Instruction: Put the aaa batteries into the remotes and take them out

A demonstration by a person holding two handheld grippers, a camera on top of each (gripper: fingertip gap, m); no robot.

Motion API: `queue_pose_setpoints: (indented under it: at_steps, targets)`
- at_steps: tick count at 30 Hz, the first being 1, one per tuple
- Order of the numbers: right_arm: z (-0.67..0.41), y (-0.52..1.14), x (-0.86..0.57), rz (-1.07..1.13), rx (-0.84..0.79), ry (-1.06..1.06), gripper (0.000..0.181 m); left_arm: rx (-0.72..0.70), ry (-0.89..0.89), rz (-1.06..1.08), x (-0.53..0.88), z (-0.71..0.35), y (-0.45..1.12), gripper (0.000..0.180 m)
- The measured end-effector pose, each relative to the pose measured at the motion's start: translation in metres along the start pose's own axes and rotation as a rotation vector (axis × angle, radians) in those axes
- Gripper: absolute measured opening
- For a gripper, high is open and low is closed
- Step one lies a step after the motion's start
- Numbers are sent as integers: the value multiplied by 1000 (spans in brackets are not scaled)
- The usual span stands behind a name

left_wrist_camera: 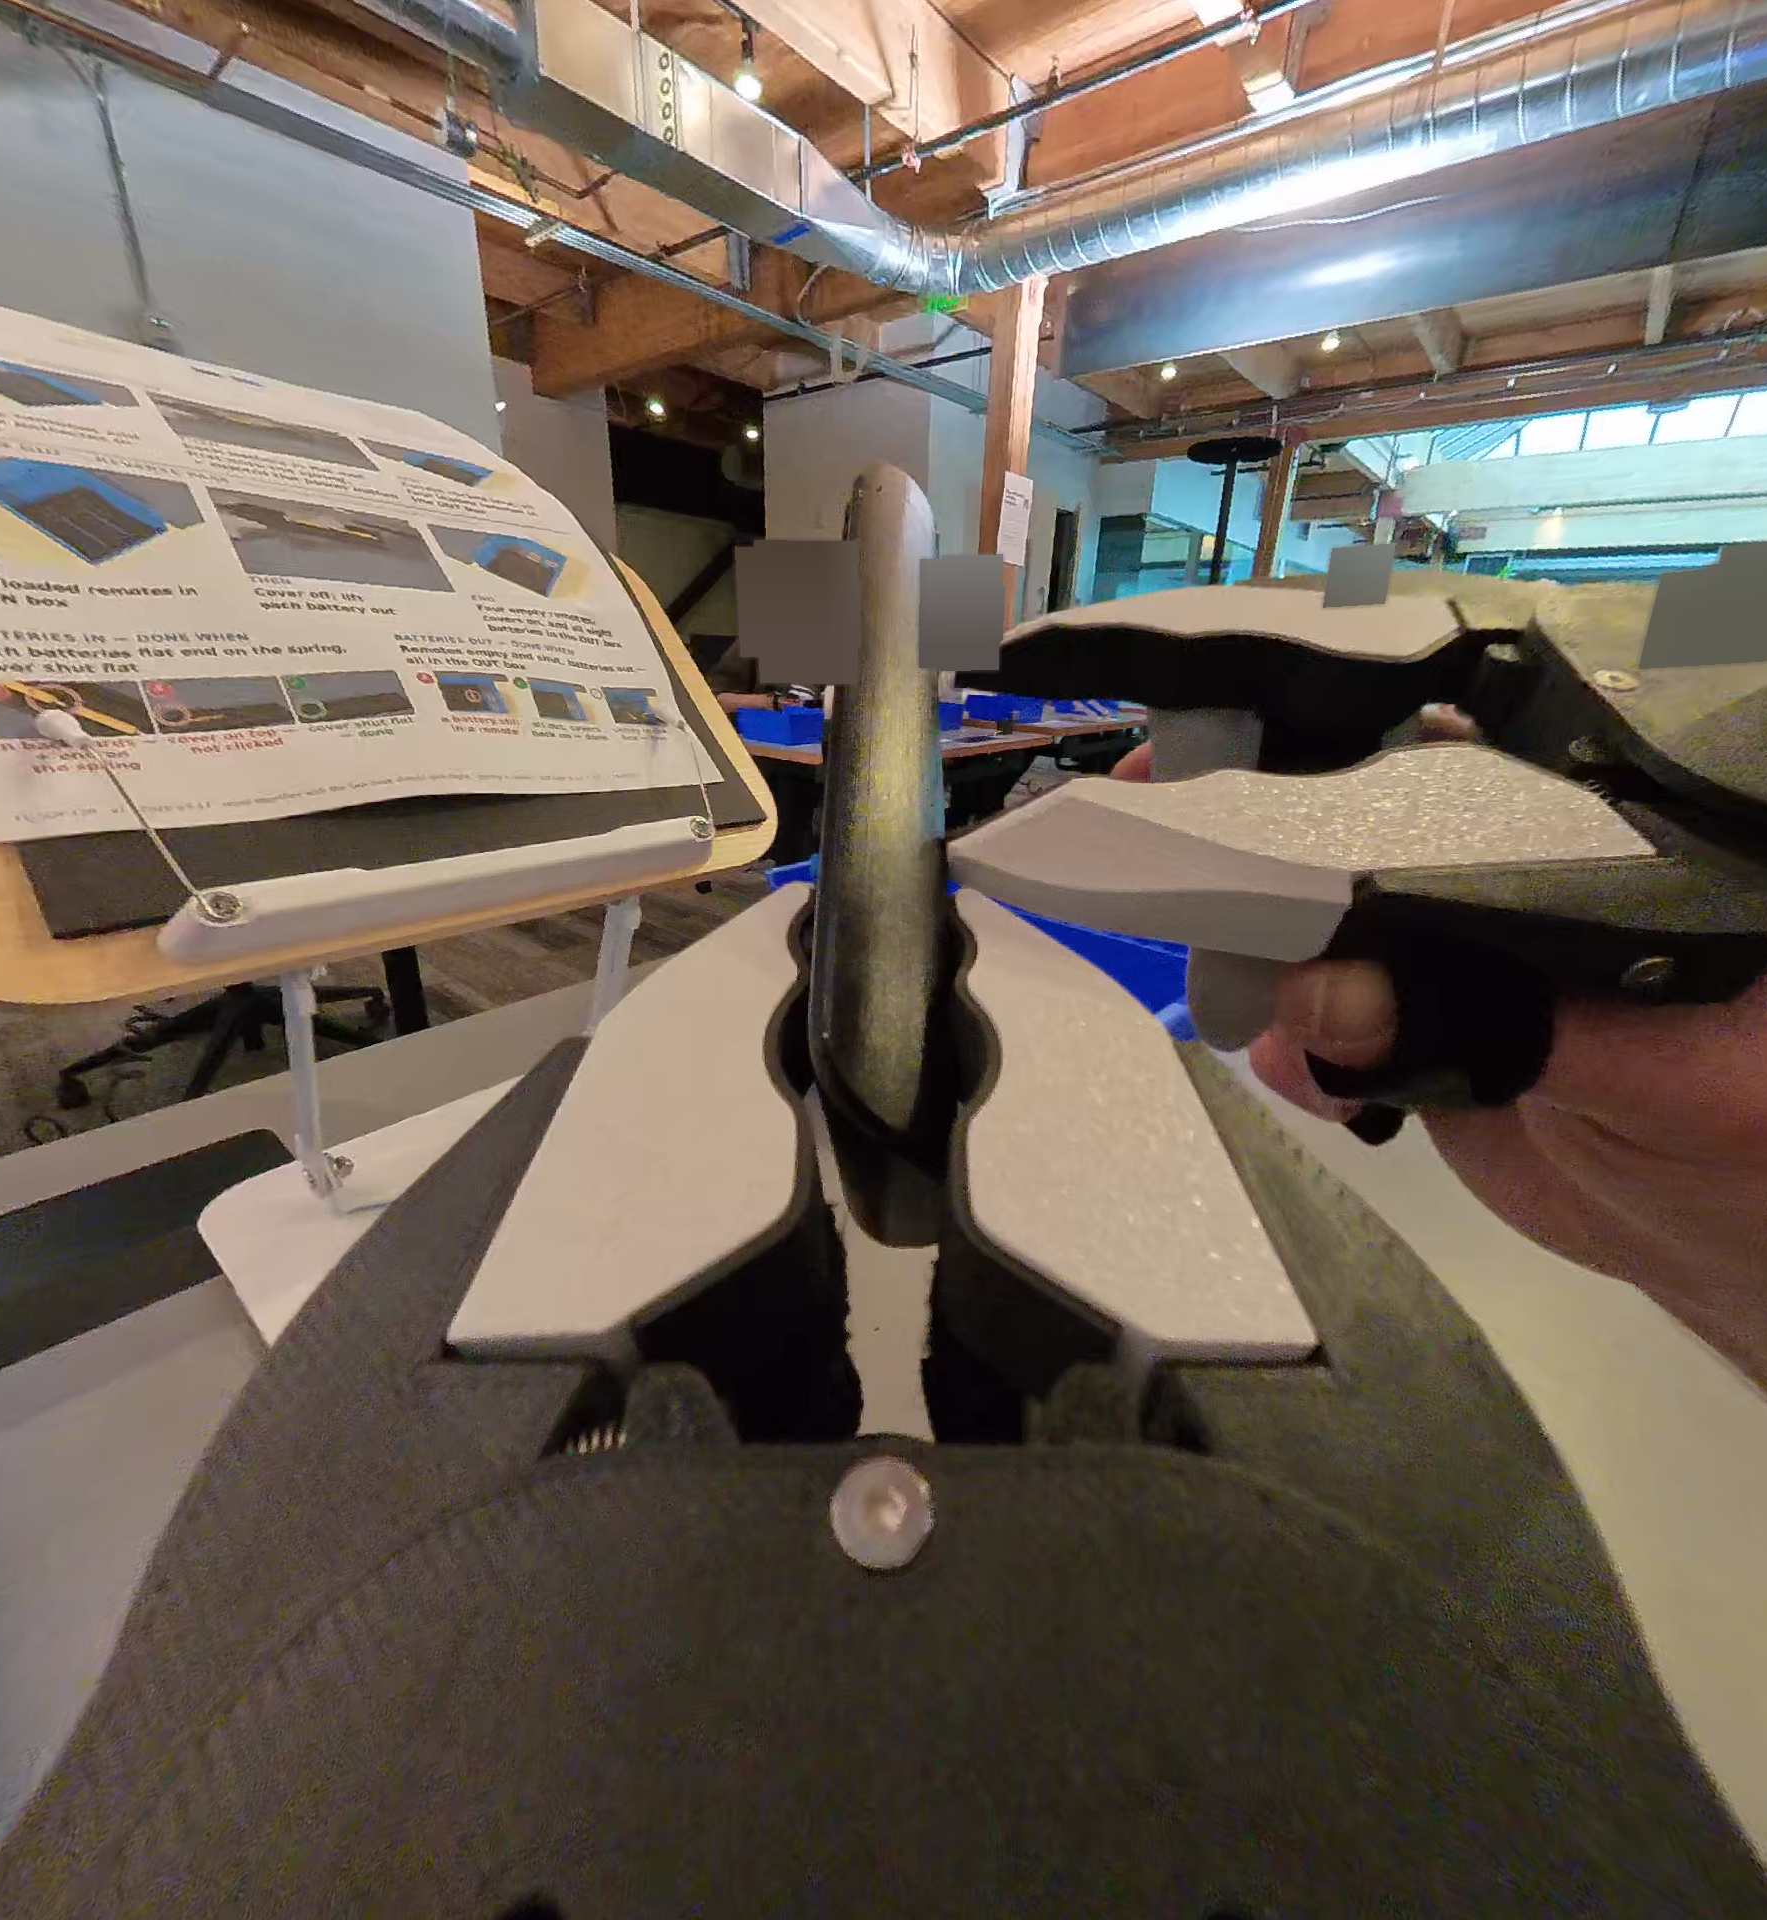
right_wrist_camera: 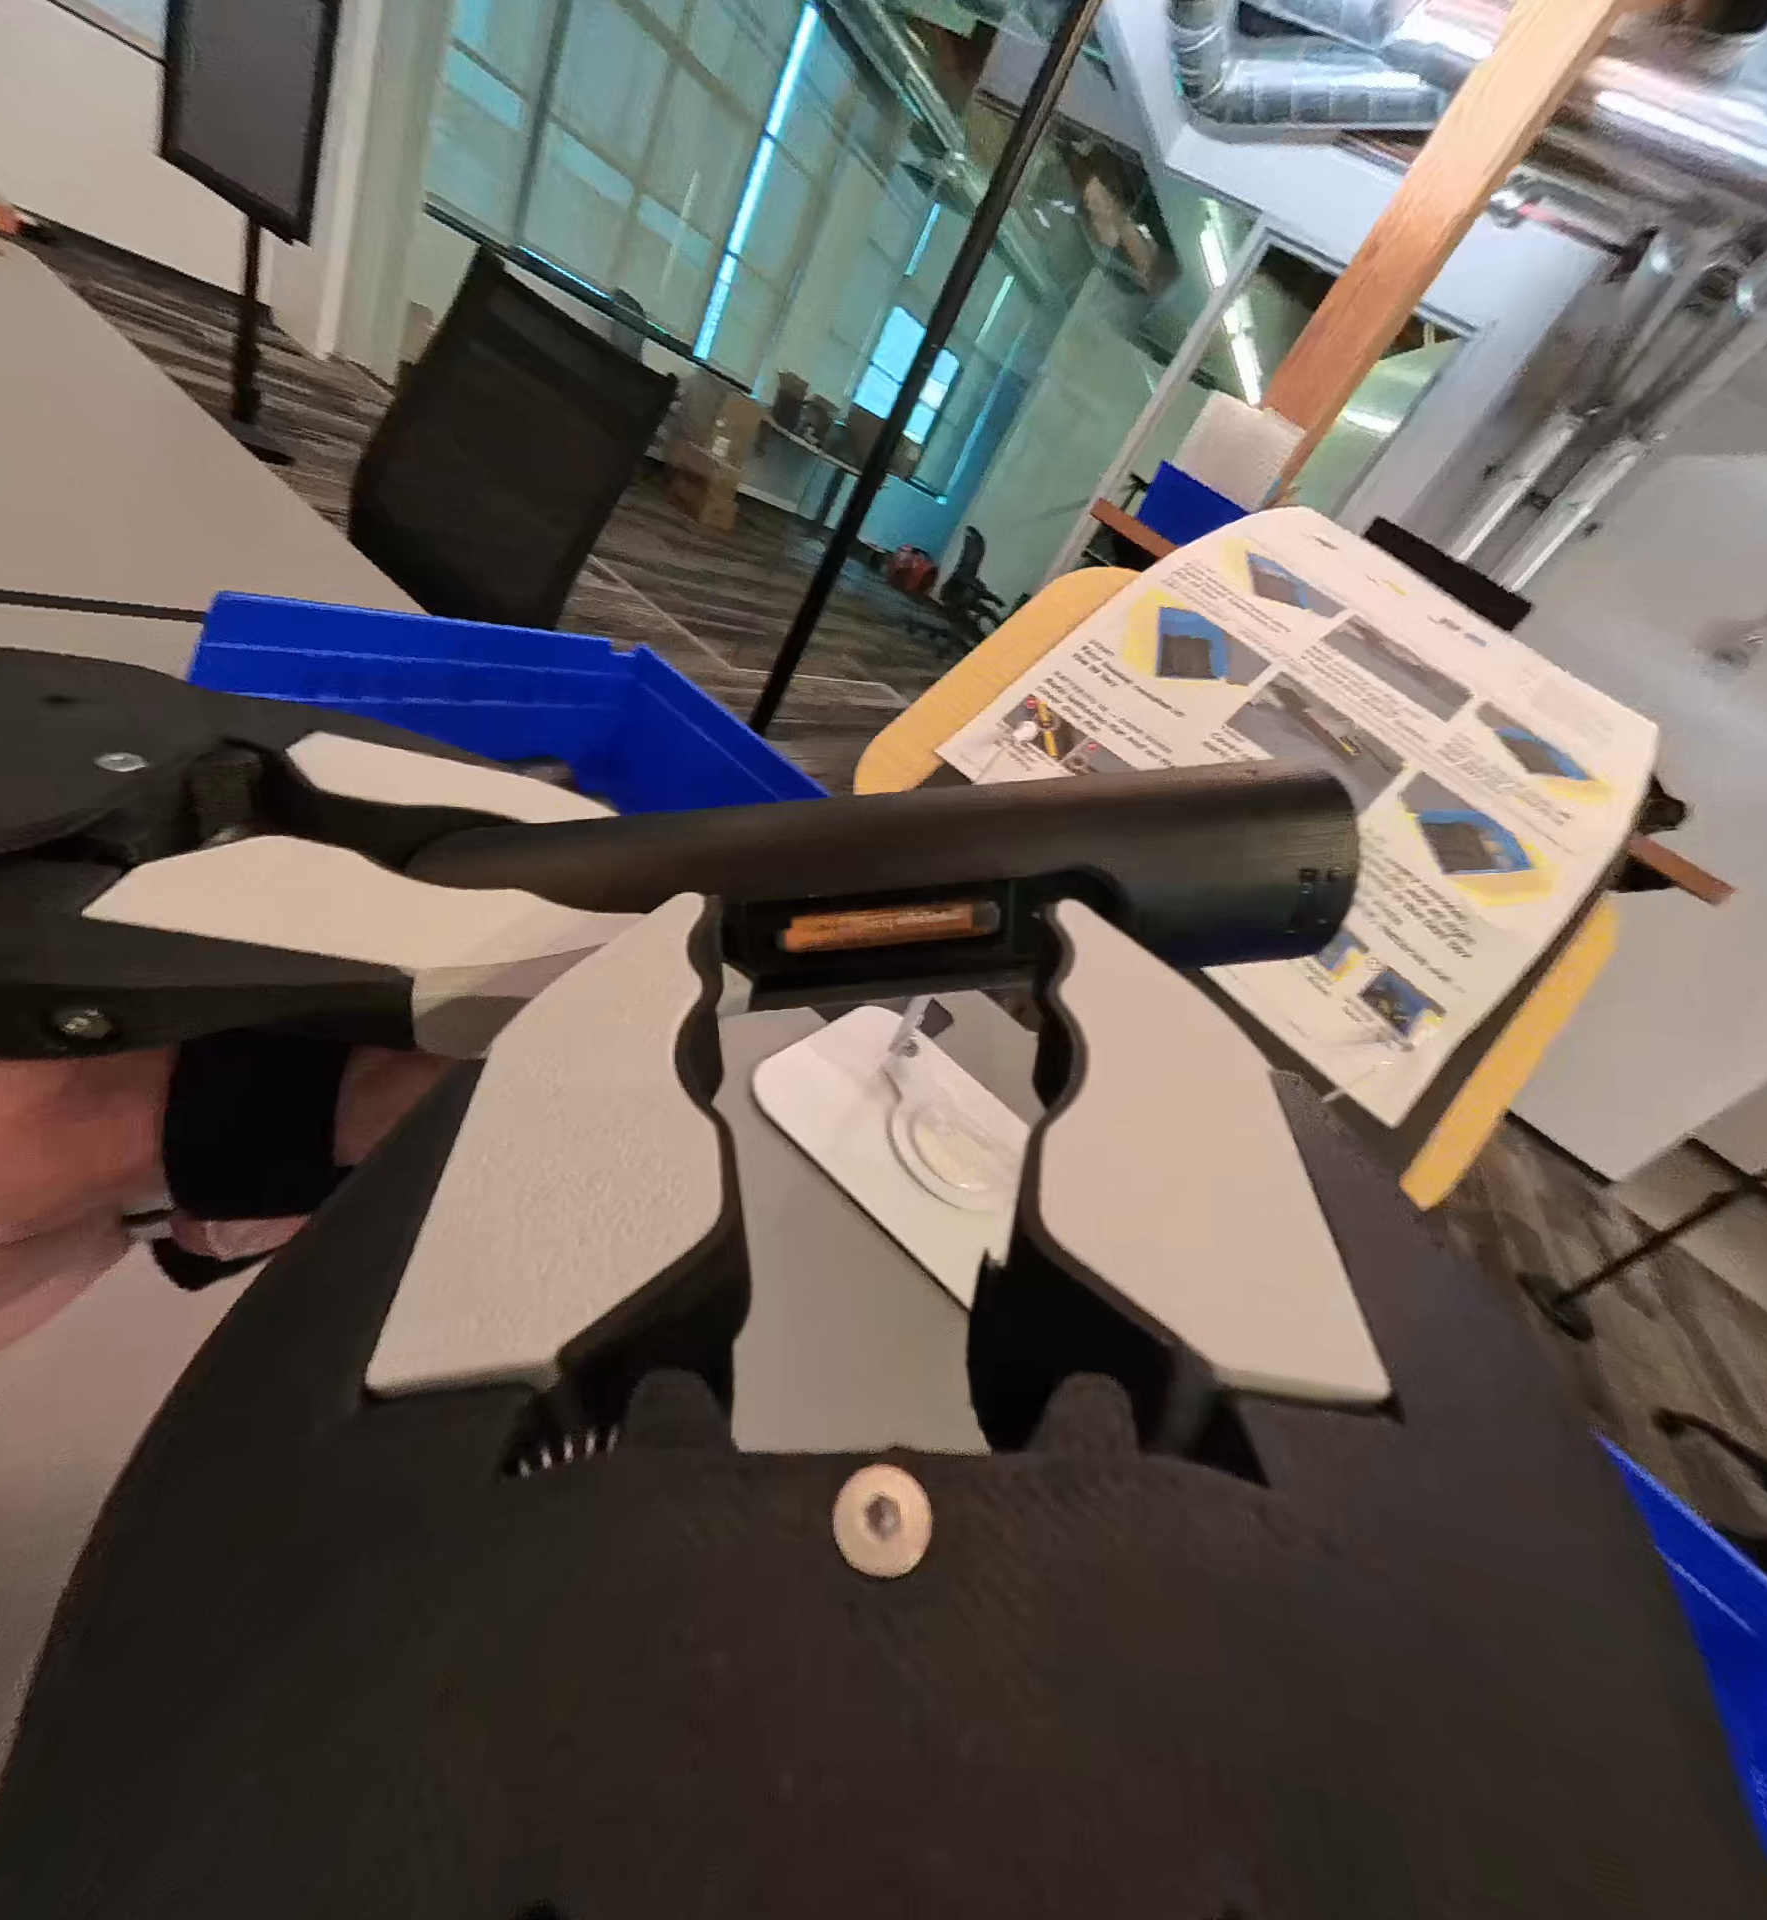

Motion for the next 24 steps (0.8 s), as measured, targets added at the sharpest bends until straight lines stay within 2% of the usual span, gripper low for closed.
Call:
queue_pose_setpoints:
  at_steps: [9, 15, 24]
  targets:
    - [5, 2, -1, -97, -28, 83, 47, 12, -3, 16, 0, -1, 0, 20]
    - [7, 1, -6, -110, -41, 116, 52, 12, 17, 16, -2, -2, 1, 20]
    - [6, 0, -5, -115, -66, 111, 50, 16, 33, 10, -4, -4, 0, 20]
Point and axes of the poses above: each gripper's, where its closed fingertips meet, y out along the fingers, z out of its underside, x = y × z across the jaws, the point moved 8 cm from there along -y, back along the fingers, and after that the axes turned 7 degrees about z, right-handed, at the moved point
